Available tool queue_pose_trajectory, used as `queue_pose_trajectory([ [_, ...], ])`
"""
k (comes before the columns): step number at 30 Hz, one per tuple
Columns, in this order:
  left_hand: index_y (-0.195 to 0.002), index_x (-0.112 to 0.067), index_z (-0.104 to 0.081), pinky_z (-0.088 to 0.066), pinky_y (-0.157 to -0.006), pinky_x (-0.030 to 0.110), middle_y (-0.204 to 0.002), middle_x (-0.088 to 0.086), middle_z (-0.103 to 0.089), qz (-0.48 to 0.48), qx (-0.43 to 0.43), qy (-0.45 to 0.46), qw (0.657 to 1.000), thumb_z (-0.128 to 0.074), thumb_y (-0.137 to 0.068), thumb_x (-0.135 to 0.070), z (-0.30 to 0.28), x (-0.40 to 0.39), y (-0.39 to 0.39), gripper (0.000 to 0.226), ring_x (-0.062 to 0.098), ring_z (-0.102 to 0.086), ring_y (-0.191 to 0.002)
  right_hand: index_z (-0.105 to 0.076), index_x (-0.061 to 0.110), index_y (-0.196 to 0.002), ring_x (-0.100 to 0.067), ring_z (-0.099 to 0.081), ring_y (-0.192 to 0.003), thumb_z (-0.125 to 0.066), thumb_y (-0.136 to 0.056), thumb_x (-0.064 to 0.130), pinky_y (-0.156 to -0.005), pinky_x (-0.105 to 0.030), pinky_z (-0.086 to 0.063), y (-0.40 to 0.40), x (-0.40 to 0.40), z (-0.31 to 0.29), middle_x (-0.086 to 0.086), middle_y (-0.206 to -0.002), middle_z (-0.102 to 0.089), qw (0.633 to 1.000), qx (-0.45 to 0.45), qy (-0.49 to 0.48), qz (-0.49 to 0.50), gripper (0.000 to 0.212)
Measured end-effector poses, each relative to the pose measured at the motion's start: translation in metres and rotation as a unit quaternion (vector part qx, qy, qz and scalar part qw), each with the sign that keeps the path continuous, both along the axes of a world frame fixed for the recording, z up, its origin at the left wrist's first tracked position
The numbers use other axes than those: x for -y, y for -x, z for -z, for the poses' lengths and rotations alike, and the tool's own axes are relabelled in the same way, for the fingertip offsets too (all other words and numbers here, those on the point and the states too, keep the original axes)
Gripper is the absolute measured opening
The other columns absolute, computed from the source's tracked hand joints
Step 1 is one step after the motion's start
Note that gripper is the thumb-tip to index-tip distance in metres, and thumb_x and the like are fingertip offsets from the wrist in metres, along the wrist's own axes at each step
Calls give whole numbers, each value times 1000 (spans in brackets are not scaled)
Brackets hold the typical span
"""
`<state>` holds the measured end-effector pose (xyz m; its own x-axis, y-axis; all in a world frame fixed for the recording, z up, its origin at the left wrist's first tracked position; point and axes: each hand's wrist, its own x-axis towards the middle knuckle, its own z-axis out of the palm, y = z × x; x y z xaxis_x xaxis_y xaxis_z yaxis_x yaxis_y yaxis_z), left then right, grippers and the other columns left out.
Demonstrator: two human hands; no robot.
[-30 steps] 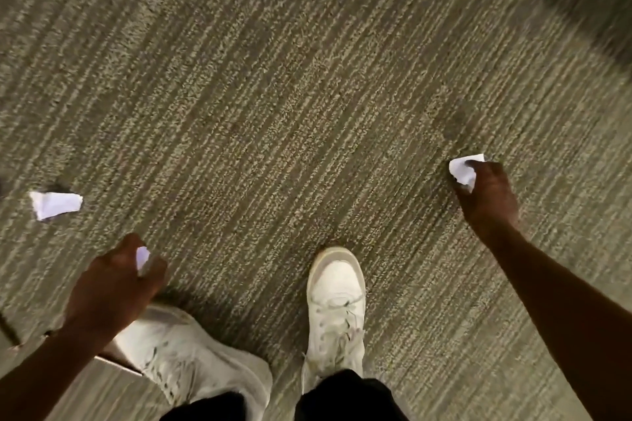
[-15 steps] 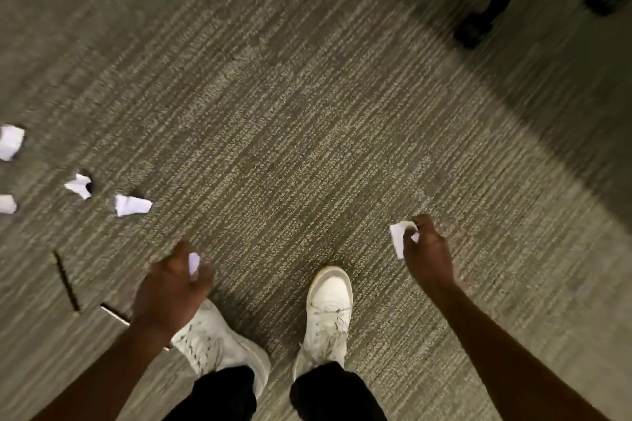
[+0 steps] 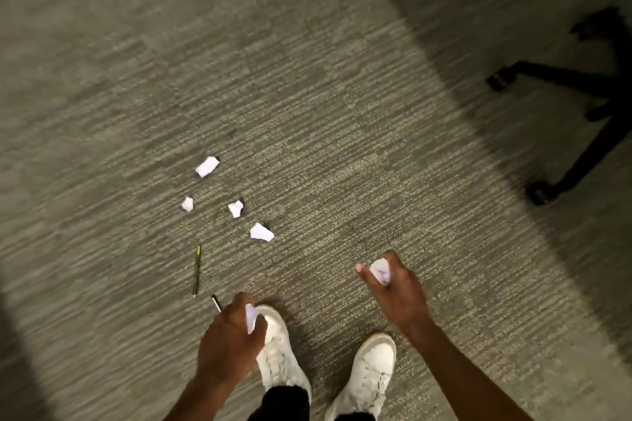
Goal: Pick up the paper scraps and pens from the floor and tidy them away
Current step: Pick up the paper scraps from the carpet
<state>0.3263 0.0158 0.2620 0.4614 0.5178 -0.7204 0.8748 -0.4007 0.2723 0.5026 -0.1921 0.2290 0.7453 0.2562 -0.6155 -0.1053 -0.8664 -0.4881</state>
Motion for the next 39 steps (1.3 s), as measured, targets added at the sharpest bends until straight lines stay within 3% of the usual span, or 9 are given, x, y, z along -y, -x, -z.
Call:
queue_pose_trajectory([
  [3, -116, -8, -54, -52, -89, 39, -115, 9, -71, -45, 40, -15, 998, -60, -88, -30, -16, -30, -2, 37, 29, -64, -110, -50, 22, -98, -21, -62, -73, -60, -82, 60, -65, -30, -51, -8, -41, -20, 0, -80, -66, 1000, 11, -13, -25, 43],
  [8, -119, -7, -52, -53, -80, 37, -104, 14, -71, -65, 78, -8, 995, -56, -90, -32, -32, -78, -13, 38, 33, -66, -98, -51, 17, -91, -16, -54, -56, -50, -94, 45, -47, -23, -35, -17, -101, -42, 4, -64, -56, 995, 20, -31, -96, 28],
  [10, -108, -6, -53, -54, -76, 38, -92, 12, -70, -86, 99, 5, 991, -54, -90, -31, -31, -94, -19, 31, 31, -66, -87, -56, 16, -94, -19, -57, -60, -48, -96, 41, -51, -26, -41, -22, -121, -41, 1, -66, -59, 992, 24, -42, -116, 27],
  [13, -92, -12, -50, -49, -65, 33, -75, 4, -63, -93, 118, 13, 989, -53, -91, -28, -24, -111, -25, 16, 25, -63, -72, -62, 15, -111, -28, -69, -77, -48, -98, 36, -69, -34, -55, -29, -142, -27, -12, -87, -72, 990, 4, -32, -136, 28],
  [17, -95, -9, -51, -40, -62, 30, -80, 15, -64, -96, 108, 21, 989, -51, -93, -28, -13, -129, -23, 19, 32, -62, -76, -67, 16, -113, -27, -68, -93, -53, -96, 26, -76, -27, -47, -35, -161, 3, -13, -105, -74, 989, -16, -15, -149, 24],
  [22, -78, -18, -39, -47, -63, 40, -65, 5, -53, -107, 60, 6, 992, -51, -91, -22, -4, -150, -25, 19, 31, -55, -64, -67, 11, -104, -27, -67, -92, -65, -89, 27, -74, -26, -45, -46, -185, 28, -14, -104, -73, 985, -80, 13, -154, 22],
  [29, -80, -14, -42, -48, -66, 40, -74, 19, -63, -158, 81, 7, 984, -52, -93, -21, 51, -180, -51, 17, 39, -63, -75, -61, 16, -110, -28, -60, -107, -73, -82, 33, -87, -35, -49, -45, -220, 84, -10, -113, -67, 976, -98, 15, -192, 35],
  [35, -79, -15, -43, -54, -70, 42, -79, 23, -69, -186, 71, -7, 980, -50, -91, -25, 126, -199, -47, 17, 39, -65, -74, -57, 19, -121, -29, -57, -111, -75, -79, 27, -87, -31, -44, -19, -253, 160, -12, -121, -61, 962, -107, 51, -248, 46],
  [39, -94, -9, -52, -42, -64, 32, -87, 21, -69, -147, 37, -31, 988, -50, -91, -32, 184, -213, -32, 23, 35, -63, -77, -55, 23, -125, -31, -58, -111, -72, -82, 28, -87, -33, -47, 6, -272, 212, -12, -123, -58, 951, -91, 85, -283, 47],
])
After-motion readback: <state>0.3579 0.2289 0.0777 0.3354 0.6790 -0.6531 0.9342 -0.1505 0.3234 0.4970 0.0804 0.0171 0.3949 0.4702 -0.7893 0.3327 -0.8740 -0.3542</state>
